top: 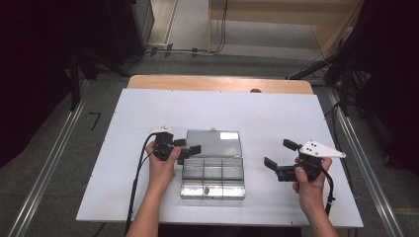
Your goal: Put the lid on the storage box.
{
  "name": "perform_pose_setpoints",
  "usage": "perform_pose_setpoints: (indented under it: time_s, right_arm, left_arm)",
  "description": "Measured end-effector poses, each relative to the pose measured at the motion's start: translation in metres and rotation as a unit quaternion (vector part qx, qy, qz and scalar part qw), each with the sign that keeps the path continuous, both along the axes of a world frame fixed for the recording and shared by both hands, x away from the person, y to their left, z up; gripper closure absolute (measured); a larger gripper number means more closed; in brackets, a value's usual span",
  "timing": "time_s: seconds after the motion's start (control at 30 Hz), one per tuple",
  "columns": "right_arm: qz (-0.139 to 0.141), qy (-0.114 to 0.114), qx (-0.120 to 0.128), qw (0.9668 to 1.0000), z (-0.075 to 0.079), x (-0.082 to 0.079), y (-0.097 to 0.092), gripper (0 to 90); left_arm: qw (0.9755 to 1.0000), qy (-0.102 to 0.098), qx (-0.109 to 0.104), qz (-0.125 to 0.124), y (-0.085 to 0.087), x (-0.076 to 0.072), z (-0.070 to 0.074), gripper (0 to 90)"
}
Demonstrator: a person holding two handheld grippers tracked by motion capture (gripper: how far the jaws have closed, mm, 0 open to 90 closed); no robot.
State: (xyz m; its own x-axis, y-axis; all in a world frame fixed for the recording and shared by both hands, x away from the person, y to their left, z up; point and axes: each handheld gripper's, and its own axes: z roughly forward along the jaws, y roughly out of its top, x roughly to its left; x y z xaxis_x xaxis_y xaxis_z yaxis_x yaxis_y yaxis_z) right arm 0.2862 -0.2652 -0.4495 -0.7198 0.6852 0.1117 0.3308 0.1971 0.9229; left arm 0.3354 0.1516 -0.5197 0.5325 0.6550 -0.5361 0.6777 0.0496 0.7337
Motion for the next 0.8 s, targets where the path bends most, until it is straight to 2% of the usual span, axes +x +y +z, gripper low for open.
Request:
perform_pose_setpoints:
  time_s: [0.13,0.3,0.37,0.5,0.63,0.73,0.8]
  right_arm:
    - [0.012,0.004,-0.001,0.9999,0.006,0.009,0.012,0.0]
    - [0.031,0.015,0.003,0.9994,0.011,0.022,0.024,0.0]
    - [0.039,0.023,0.012,0.9989,0.012,0.027,0.028,0.0]
    - [0.040,0.037,0.026,0.9982,0.011,0.035,0.037,0.0]
    - [0.035,0.041,0.020,0.9983,0.011,0.044,0.047,0.0]
    - [0.045,0.047,0.031,0.9974,0.010,0.049,0.048,0.0]
    - [0.045,0.052,0.030,0.9972,0.008,0.051,0.050,0.0]
  left_arm:
    - [0.9999,-0.002,0.009,0.004,-0.002,0.000,0.000,2.4]
    - [1.0000,0.000,0.006,0.005,-0.001,0.000,0.000,2.4]
    - [1.0000,0.000,0.003,0.008,-0.001,0.001,0.000,2.4]
    - [0.9999,0.003,0.002,0.011,-0.001,0.001,0.000,2.4]
    - [0.9999,0.000,0.010,0.008,-0.002,0.001,0.000,4.3]
    - [0.9999,-0.001,0.011,0.008,-0.003,0.000,0.000,5.9]
    - [0.9999,-0.001,0.011,0.008,-0.003,0.000,0.000,5.9]
